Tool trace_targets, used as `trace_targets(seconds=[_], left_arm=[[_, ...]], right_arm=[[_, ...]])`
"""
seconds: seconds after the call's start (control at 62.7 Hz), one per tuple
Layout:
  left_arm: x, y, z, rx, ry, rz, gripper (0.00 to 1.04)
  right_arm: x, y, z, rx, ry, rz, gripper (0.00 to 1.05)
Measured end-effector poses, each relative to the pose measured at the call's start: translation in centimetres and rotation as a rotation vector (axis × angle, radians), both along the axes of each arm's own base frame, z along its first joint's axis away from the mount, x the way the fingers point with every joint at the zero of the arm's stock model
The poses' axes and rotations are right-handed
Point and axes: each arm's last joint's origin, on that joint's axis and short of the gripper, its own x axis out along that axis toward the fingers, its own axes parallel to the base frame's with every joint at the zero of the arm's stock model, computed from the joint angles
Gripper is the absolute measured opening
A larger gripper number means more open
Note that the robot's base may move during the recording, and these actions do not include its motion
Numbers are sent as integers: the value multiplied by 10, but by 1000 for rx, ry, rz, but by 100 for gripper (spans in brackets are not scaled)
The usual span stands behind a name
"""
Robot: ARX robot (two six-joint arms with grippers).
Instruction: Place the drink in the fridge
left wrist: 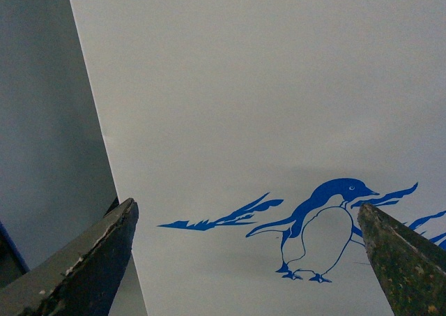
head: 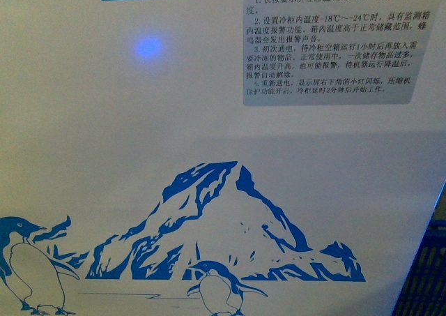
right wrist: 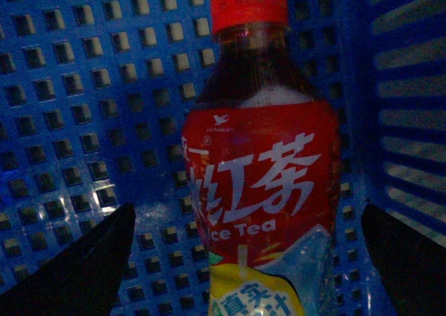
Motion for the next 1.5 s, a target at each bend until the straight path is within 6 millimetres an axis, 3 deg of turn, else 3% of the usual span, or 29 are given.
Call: trace_targets(seconds=[0.43, 0.685, 0.861, 1.004, 1.1, 1.227, 1.307, 1.387, 1.498], left_arm=[[0, 0, 0, 0, 0, 0, 97], [0, 0, 0, 0, 0, 0, 97], [0, 0, 0, 0, 0, 0, 97], [0, 0, 0, 0, 0, 0, 97], [0, 0, 0, 0, 0, 0, 97], [0, 0, 0, 0, 0, 0, 97], [0, 0, 0, 0, 0, 0, 97], [0, 0, 0, 0, 0, 0, 97], [0, 0, 0, 0, 0, 0, 97]], right_arm=[[-11, -17, -43, 81, 39, -131, 97], [-11, -19, -47, 103, 33, -136, 97], [-11, -18, -47, 119, 27, -134, 81], [-11, -16, -43, 129, 17, -111, 56], [-12, -13, -37, 132, 7, -105, 47], [-13, -6, -22, 151, -17, -70, 39], [-9, 2, -2, 160, -57, -33, 38], [3, 12, 37, 156, -151, 32, 37], [19, 24, 111, 149, -319, 116, 37]])
